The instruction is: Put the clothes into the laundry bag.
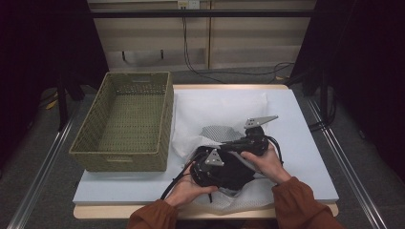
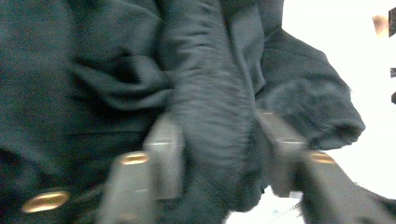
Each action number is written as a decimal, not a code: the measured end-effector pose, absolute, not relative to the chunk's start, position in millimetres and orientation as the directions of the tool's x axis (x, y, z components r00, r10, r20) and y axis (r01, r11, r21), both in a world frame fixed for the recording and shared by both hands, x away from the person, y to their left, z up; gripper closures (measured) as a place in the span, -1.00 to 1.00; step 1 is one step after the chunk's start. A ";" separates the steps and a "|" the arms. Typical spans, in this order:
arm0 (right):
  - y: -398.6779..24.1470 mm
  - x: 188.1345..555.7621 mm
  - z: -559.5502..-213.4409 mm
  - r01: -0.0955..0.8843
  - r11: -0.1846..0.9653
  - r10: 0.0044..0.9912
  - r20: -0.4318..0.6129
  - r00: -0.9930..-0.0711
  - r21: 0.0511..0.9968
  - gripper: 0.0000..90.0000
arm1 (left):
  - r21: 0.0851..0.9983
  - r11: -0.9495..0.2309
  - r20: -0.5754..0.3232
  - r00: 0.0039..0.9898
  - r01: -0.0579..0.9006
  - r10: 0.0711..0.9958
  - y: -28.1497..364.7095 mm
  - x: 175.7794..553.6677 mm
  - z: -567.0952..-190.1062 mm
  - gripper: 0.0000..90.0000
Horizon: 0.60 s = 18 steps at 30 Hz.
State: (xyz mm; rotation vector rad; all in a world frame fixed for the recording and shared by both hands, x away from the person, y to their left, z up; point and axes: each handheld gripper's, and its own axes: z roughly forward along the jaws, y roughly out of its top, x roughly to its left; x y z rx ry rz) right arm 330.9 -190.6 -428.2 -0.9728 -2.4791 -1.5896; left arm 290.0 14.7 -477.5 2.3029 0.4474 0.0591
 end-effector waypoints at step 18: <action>-190.3 328.9 -422.5 0.511 0.271 0.477 0.348 -0.807 0.816 0.95 | 0.751 -0.542 -0.100 0.877 0.377 0.471 12.4 318.9 -463.8 0.72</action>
